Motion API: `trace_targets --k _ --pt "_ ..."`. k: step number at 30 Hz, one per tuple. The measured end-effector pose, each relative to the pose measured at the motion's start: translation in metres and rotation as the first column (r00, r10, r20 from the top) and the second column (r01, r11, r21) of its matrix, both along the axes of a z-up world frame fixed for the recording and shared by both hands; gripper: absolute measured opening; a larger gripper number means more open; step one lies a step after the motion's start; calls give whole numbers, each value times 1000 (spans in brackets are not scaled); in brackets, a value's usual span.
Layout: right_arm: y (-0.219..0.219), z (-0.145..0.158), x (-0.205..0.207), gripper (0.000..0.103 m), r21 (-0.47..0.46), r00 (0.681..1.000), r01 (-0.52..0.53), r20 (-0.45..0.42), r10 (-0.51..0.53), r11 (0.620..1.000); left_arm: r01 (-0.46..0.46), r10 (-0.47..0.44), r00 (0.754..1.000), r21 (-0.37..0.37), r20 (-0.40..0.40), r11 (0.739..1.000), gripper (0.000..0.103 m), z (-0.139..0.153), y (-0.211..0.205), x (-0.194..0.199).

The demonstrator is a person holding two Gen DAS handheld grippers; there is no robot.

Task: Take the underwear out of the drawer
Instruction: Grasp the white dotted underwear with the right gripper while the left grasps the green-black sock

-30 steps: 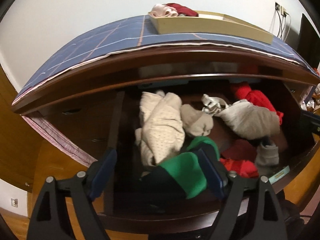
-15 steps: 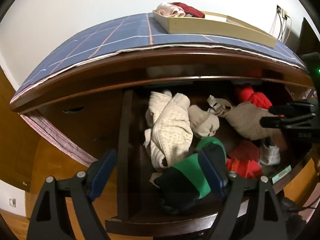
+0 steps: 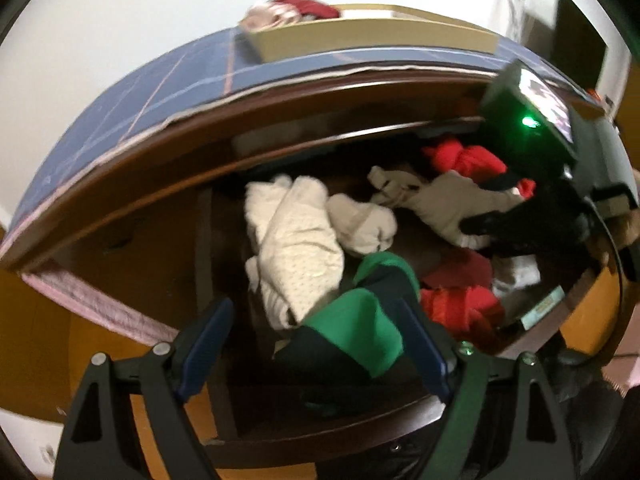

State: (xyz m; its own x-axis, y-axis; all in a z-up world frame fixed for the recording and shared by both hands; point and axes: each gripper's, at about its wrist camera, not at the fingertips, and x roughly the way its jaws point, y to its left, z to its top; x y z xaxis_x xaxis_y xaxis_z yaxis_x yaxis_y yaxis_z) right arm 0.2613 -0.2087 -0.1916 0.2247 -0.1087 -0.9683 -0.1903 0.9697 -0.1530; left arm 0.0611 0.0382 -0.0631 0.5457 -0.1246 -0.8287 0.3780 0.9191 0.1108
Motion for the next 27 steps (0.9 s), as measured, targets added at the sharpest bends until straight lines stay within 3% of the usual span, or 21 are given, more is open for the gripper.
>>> trace_targets --k 2,6,9,13,20,22,27 --pt "-1 1 -5 43 -5 1000 -13 -7 13 1000 47 -47 999 -3 -1 999 92 1 -7 0" --pt "-12 11 -18 30 33 1000 9 16 -9 999 135 -134 990 24 -35 991 92 -3 -24 5" --pt "-33 31 -31 26 177 992 86 73 -100 980 195 -192 980 48 -50 980 92 -4 -33 9" --pt "-61 57 -54 26 401 965 151 140 -223 903 234 -228 968 51 -100 971 92 -9 -41 19" --pt "-84 76 -89 26 574 919 185 186 -348 797 268 -245 952 112 -184 957 85 -29 -54 32" --pt "-83 73 -98 26 602 909 185 195 -368 777 270 -251 941 56 -229 961 79 -34 -54 40" --pt "-88 80 -115 26 684 882 189 197 -428 704 220 -237 908 -89 -346 971 77 -50 -43 58"
